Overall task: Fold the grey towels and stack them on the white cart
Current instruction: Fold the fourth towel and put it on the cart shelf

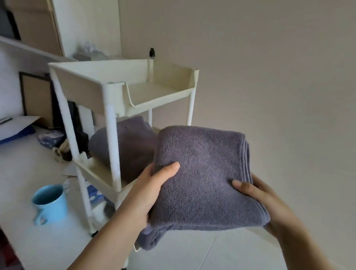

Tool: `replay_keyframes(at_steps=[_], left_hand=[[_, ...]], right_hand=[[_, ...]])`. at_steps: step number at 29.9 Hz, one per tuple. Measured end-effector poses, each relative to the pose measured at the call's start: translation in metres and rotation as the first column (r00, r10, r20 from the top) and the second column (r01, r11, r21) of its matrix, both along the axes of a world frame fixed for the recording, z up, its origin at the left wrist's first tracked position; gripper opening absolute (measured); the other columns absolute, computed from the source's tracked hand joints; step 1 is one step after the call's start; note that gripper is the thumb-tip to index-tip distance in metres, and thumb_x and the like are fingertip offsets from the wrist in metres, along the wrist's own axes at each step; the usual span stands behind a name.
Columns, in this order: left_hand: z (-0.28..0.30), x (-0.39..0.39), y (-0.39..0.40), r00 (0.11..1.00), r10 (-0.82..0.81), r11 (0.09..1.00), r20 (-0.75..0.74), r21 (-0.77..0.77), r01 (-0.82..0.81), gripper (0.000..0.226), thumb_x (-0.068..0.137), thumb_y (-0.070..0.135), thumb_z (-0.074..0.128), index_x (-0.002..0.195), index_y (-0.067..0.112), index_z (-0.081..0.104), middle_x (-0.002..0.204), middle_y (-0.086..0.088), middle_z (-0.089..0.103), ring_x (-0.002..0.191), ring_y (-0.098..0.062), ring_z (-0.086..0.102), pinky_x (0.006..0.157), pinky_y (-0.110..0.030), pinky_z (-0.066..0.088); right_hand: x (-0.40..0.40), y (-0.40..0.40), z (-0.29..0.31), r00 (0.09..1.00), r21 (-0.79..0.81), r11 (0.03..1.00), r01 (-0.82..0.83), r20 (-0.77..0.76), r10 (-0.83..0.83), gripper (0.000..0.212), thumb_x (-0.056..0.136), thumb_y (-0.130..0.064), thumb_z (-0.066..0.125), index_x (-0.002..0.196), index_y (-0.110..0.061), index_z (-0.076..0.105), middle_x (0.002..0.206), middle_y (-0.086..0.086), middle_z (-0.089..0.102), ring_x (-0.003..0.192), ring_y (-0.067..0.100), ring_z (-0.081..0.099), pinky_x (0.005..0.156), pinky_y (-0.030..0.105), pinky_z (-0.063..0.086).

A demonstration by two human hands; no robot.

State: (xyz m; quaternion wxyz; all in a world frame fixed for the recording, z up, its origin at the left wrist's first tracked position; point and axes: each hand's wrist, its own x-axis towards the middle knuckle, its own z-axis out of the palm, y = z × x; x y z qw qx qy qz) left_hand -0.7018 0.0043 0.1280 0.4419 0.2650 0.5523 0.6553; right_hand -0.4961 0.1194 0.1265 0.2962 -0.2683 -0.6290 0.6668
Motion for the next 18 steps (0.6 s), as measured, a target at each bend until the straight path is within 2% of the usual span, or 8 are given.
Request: replay_keyframes(at_steps=[3, 6, 8, 10, 12, 14, 16, 18], left_hand=[[0.009, -0.015, 0.013, 0.978, 0.205, 0.978, 0.049, 0.029, -0.206, 0.049, 0.075, 0.038, 0.074, 0.118, 0.019, 0.061, 0.106, -0.004, 0.071, 0.094, -0.026, 0.068, 0.089, -0.044, 0.053], [0.013, -0.025, 0.025, 0.927, 0.339, 0.935, 0.161, 0.056, -0.351, 0.056, 0.074, 0.039, 0.075, 0.124, 0.019, 0.057, 0.113, -0.003, 0.066, 0.099, -0.027, 0.064, 0.093, -0.045, 0.050], [0.010, -0.028, 0.031, 0.878, 0.421, 0.891, 0.226, 0.078, -0.447, 0.069, 0.066, 0.046, 0.077, 0.126, 0.021, 0.055, 0.119, -0.002, 0.064, 0.104, -0.027, 0.062, 0.096, -0.047, 0.048], [0.010, -0.024, 0.039, 0.840, 0.490, 0.845, 0.233, 0.108, -0.524, 0.064, 0.070, 0.043, 0.076, 0.126, 0.022, 0.055, 0.121, -0.001, 0.062, 0.107, -0.026, 0.061, 0.098, -0.047, 0.047], [0.009, -0.025, 0.046, 0.798, 0.550, 0.795, 0.246, 0.137, -0.591, 0.060, 0.075, 0.038, 0.074, 0.129, 0.023, 0.053, 0.123, -0.001, 0.061, 0.109, -0.026, 0.060, 0.099, -0.046, 0.046], [0.014, -0.030, 0.055, 0.789, 0.558, 0.780, 0.257, 0.161, -0.604, 0.065, 0.070, 0.041, 0.076, 0.129, 0.026, 0.054, 0.121, 0.001, 0.063, 0.108, -0.025, 0.060, 0.098, -0.046, 0.046], [0.016, -0.038, 0.062, 0.792, 0.560, 0.772, 0.243, 0.195, -0.606, 0.066, 0.067, 0.040, 0.076, 0.127, 0.025, 0.056, 0.118, 0.001, 0.065, 0.106, -0.023, 0.062, 0.098, -0.045, 0.047], [0.012, -0.046, 0.070, 0.770, 0.607, 0.739, 0.196, 0.216, -0.638, 0.061, 0.072, 0.034, 0.075, 0.128, 0.022, 0.056, 0.120, 0.000, 0.064, 0.108, -0.021, 0.061, 0.099, -0.044, 0.047]], right_hand=[[-0.031, 0.034, 0.028, 0.990, 0.027, 0.993, -0.117, 0.087, 0.115, 0.084, 0.051, -0.051, 0.084, 0.117, -0.005, 0.059, 0.110, 0.015, 0.068, 0.097, 0.029, 0.066, 0.074, 0.032, 0.055], [-0.054, 0.061, 0.042, 0.978, 0.043, 0.985, -0.169, 0.133, 0.162, 0.059, 0.075, -0.047, 0.063, 0.116, -0.004, 0.062, 0.115, 0.014, 0.066, 0.107, 0.029, 0.060, 0.086, 0.036, 0.048], [-0.068, 0.076, 0.048, 0.976, 0.050, 0.980, -0.193, 0.111, 0.187, 0.063, 0.077, -0.051, 0.060, 0.116, -0.002, 0.062, 0.119, 0.019, 0.062, 0.110, 0.030, 0.056, 0.097, 0.046, 0.042], [-0.078, 0.083, 0.054, 0.979, 0.076, 0.980, -0.186, 0.103, 0.178, 0.071, 0.073, -0.054, 0.063, 0.119, -0.001, 0.060, 0.124, 0.023, 0.057, 0.115, 0.036, 0.053, 0.102, 0.051, 0.039], [-0.091, 0.090, 0.055, 0.983, 0.105, 0.980, -0.169, 0.094, 0.159, 0.058, 0.074, -0.046, 0.062, 0.117, -0.006, 0.063, 0.120, 0.018, 0.063, 0.112, 0.034, 0.056, 0.096, 0.045, 0.045], [-0.100, 0.095, 0.053, 0.986, 0.134, 0.977, -0.166, 0.052, 0.160, 0.049, 0.075, -0.033, 0.062, 0.119, -0.011, 0.063, 0.119, 0.016, 0.064, 0.110, 0.031, 0.058, 0.091, 0.042, 0.047], [-0.106, 0.099, 0.048, 0.988, 0.132, 0.980, -0.149, -0.024, 0.153, 0.050, 0.073, -0.021, 0.064, 0.122, -0.009, 0.061, 0.120, 0.017, 0.064, 0.112, 0.030, 0.059, 0.095, 0.041, 0.046], [-0.114, 0.102, 0.037, 0.990, 0.108, 0.989, -0.099, -0.093, 0.109, 0.052, 0.071, -0.015, 0.065, 0.122, -0.007, 0.061, 0.119, 0.016, 0.065, 0.112, 0.028, 0.060, 0.095, 0.037, 0.048]])
